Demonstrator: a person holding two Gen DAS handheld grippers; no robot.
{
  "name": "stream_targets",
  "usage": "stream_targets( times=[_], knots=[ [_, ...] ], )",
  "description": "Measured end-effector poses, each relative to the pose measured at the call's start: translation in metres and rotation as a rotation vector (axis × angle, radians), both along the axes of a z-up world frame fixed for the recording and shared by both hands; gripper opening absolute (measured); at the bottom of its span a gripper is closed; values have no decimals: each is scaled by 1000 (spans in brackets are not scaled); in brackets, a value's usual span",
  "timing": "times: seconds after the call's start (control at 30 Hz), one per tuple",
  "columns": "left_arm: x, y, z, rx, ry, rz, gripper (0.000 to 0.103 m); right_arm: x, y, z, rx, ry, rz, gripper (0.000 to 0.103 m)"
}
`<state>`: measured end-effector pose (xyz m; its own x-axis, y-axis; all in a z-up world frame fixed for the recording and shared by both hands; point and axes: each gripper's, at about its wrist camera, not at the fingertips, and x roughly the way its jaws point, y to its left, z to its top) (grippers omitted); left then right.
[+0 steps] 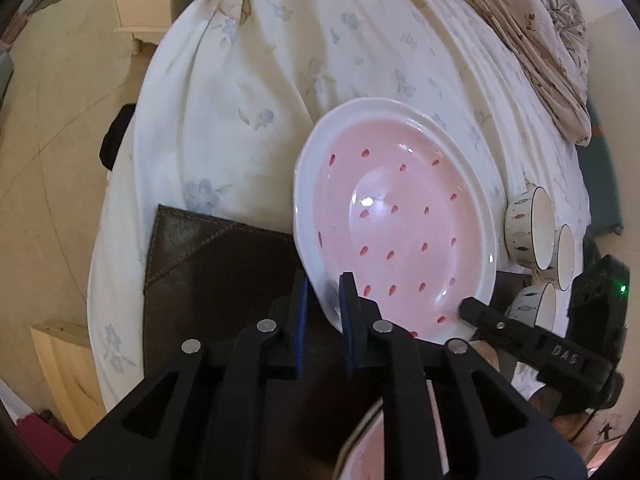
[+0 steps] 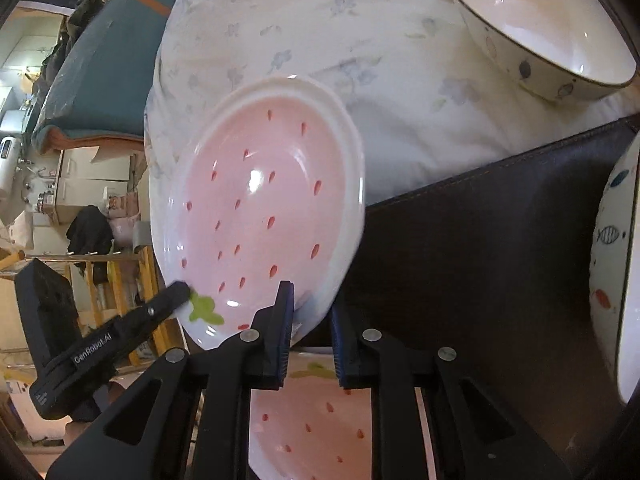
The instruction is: Organize plates and bowls
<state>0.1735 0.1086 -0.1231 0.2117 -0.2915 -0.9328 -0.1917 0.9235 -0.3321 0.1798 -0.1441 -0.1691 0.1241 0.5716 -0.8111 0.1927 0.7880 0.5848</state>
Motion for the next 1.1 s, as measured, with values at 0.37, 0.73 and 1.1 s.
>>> stream_targets(
  times=[0.37,0.73,1.1],
  knots=[
    [21,17,-2,17,-10,53,16,17,-23,9,-49,-15,-54,23],
    [51,6,-21,16,13,31,17,35,-13,-6,-54,-10,-36,23],
    [49,-4,-7,9,-33,9,17,36,-3,-1,-96,-36,29,31]
  ],
)
